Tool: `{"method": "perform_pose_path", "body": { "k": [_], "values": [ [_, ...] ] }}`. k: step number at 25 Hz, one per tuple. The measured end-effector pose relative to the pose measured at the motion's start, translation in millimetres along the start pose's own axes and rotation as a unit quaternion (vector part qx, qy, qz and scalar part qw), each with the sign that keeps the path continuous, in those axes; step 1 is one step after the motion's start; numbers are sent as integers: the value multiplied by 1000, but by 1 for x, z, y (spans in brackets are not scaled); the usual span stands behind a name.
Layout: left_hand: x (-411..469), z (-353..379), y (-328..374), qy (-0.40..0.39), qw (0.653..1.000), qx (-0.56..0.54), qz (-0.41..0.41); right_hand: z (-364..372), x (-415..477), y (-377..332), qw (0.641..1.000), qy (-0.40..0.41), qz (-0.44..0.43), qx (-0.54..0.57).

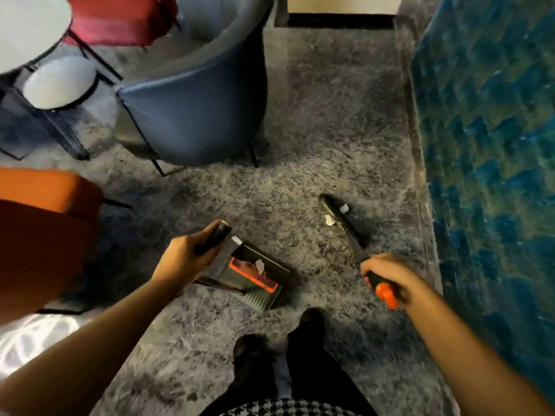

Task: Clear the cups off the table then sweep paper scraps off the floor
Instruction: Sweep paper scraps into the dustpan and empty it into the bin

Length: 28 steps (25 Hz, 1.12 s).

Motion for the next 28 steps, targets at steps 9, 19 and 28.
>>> {"method": "perform_pose_path", "body": {
  "k": [9, 19, 28],
  "values": [
    [-30, -28, -33, 27, 1000, -4, -5, 58, 7, -33, 991, -86, -37, -92],
    [-62, -87, -51, 66, 997, -32, 9, 61, -16, -77, 990, -139, -6, -23],
    [-115, -116, -108, 133, 989, -50, -40, 105, -22, -74, 979, -92, -82, -164]
  ]
}}
Point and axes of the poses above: each hand's wrist, its own x-axis towards the middle knuckle, its own z-axis out of the palm, y = z × x, the point moved 7 cm from there along x, towards the middle knuckle, and after that the axes turned 8 degrees about -z, right-handed, at the moved point
